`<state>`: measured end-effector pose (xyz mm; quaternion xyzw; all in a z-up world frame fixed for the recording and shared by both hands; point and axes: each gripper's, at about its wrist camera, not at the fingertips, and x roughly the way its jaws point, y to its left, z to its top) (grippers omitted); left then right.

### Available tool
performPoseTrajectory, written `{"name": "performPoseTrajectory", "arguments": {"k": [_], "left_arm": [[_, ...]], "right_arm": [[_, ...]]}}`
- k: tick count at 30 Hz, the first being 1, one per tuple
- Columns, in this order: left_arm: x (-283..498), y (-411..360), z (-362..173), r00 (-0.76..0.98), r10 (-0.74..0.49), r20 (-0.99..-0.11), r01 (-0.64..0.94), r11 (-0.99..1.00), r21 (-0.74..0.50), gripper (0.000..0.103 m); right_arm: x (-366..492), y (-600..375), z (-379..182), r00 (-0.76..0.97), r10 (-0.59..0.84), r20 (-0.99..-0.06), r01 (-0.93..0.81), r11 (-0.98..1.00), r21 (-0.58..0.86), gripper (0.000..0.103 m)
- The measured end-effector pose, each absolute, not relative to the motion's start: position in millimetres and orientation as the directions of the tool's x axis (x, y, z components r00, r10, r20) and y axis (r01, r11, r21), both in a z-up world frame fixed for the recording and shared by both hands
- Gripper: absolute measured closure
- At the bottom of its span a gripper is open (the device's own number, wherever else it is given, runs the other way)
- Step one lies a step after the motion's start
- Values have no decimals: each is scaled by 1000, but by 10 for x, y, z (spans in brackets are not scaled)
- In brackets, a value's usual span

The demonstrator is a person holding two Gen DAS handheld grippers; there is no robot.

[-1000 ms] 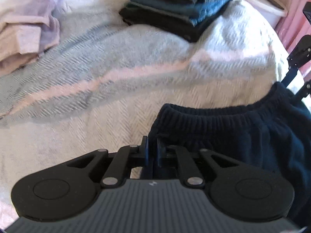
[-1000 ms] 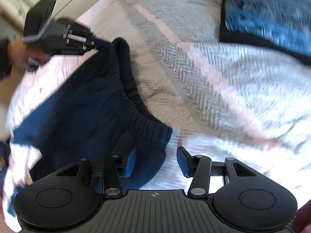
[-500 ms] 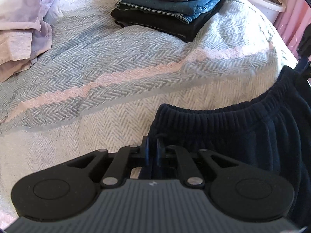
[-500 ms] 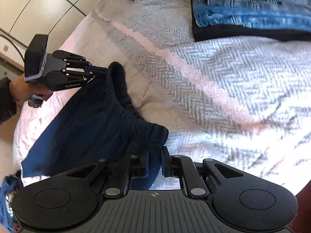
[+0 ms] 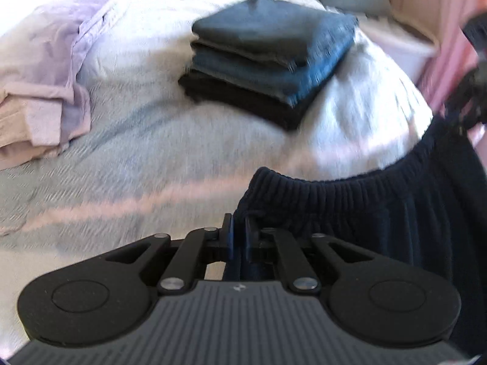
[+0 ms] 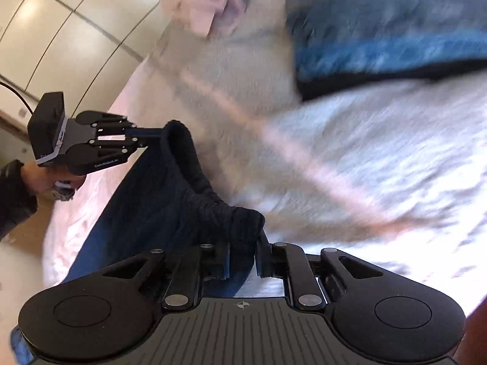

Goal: Fold clothes

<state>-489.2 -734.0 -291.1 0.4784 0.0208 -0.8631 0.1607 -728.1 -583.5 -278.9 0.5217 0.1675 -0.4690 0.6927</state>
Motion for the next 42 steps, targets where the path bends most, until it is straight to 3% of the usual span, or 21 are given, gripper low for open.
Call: {"name": "performPoseTrajectory", "arguments": {"k": [3, 5, 7, 8, 10, 18, 26, 34, 38, 42], "left_arm": [[-5113, -7384, -3243, -427, -253, -868, 302, -945, 127, 95], [-4983, -7360, -3195, -429, -280, -859, 358, -926, 123, 84], [-4853, -7336, -3146, -429, -306, -850, 411, -904, 118, 82], [-4768, -7318, -3103, -427, -322, -845, 440, -890, 117, 77], [-4438, -7237, -2869, -407, -374, -833, 512, -849, 131, 73], [-2720, -6122, -2135, -121, -521, -845, 814, -539, 215, 67], [-1579, -3917, -2352, 101, -405, -909, 912, -328, 248, 62], [-521, -1712, -2625, 261, -236, -936, 947, -126, 296, 52], [-186, -1483, -2662, 163, -251, -954, 985, -15, 172, 42], [149, -1254, -2699, 66, -278, -958, 995, 94, 41, 47]], "right_arm": [[-7340, -5905, -3002, 456, -462, -761, 843, -49, 536, 89], [-7276, -5901, -3006, 450, -443, -775, 859, -20, 511, 86], [-7193, -5859, -2915, 446, -435, -782, 877, 36, 480, 75], [-7151, -5838, -2869, 444, -432, -785, 884, 65, 464, 61], [-7068, -5796, -2778, 438, -424, -792, 895, 122, 430, 55], [-6704, -5626, -2423, 424, -393, -816, 889, 354, 291, 55], [-5606, -5293, -2432, 587, -153, -795, 646, 680, 346, 55], [-4449, -4511, -2485, 546, -101, -832, 590, 752, 296, 55], [-3867, -3991, -2590, 482, -82, -872, 611, 745, 268, 55], [-3421, -3644, -2673, 439, -42, -898, 639, 717, 279, 55]]}}
